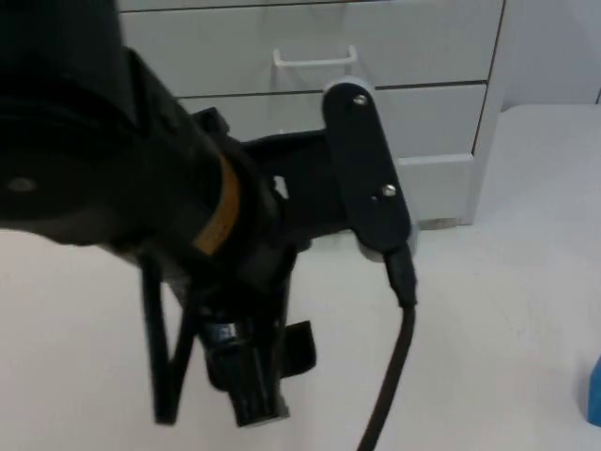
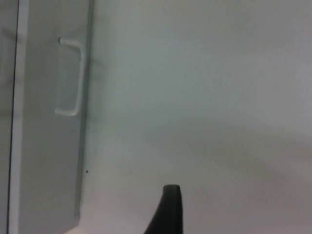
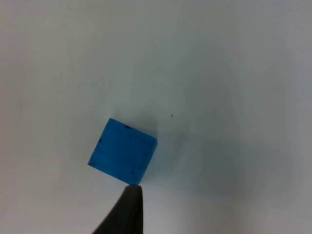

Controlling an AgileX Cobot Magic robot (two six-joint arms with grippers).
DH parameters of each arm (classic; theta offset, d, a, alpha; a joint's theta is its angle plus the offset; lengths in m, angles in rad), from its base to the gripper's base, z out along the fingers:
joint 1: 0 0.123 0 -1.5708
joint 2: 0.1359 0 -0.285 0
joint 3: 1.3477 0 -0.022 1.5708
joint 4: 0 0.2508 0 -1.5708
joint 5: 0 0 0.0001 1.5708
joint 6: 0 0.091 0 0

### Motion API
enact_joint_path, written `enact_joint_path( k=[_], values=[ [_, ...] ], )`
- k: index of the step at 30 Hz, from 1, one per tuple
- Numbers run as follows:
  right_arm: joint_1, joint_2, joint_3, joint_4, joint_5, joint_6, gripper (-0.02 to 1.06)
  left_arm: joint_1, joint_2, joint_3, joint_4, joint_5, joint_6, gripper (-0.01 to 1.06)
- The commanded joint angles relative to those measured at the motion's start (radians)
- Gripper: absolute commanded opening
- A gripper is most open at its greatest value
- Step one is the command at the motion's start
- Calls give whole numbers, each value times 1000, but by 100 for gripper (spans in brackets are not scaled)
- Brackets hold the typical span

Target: Open the drawer with the left hand, place the block into the drawer with the right hand, then close the drawer with the left hand.

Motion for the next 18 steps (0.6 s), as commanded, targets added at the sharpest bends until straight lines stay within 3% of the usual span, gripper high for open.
enact_joint_path(
  k=[1, 8, 12, 18],
  values=[
    [-4, -3, -4, 0, -7, 2, 105, -10, 68, -36, 120, -25, -75, 74],
    [-4, -3, -4, 0, -7, 2, 105, -10, 228, -130, 349, -25, -234, 74],
    [-4, -3, -4, 0, -7, 2, 105, -10, 333, -183, 569, -25, -415, 74],
    [-4, -3, -4, 0, -6, 2, 105, -10, 425, -212, 754, -9, -521, 74]
  ],
)
